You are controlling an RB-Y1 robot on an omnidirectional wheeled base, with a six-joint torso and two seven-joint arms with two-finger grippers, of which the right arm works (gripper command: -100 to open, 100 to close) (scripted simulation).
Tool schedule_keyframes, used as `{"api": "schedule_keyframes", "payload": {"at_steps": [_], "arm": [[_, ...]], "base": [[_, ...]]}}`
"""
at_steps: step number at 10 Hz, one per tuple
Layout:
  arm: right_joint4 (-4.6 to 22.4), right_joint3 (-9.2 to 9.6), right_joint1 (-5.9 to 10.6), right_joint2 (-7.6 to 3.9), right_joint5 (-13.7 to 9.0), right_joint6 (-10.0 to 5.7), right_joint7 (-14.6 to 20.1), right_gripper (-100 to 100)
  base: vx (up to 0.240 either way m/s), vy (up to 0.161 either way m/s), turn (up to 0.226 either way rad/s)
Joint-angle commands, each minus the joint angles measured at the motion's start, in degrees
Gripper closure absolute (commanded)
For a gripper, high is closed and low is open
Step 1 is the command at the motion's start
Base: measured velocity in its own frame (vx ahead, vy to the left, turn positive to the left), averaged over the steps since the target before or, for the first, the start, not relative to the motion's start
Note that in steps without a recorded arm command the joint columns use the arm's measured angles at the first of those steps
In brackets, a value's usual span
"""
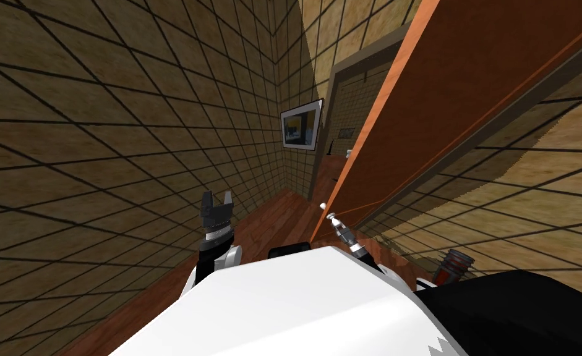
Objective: Pull the door open
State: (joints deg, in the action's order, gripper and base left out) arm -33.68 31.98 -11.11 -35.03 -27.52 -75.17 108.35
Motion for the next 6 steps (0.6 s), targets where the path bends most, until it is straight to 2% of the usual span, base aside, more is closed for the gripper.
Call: {"api": "schedule_keyframes", "payload": {"at_steps": [1, 3, 4, 6], "arm": [[0.7, 0.18, 0.09, -0.16, 0.01, -0.95, 0.35, 100], [1.21, 0.41, 0.15, -0.26, 0.05, -1.54, 0.6, 100], [1.64, 0.51, 0.4, 0.01, 0.18, -1.45, 0.64, 100], [2.21, 0.74, 0.56, 0.02, 0.23, -1.83, 0.88, 100]], "base": [[-0.184, -0.062, 0.149], [-0.173, -0.056, 0.098], [-0.074, -0.02, 0.023], [-0.135, -0.056, 0.133]]}}
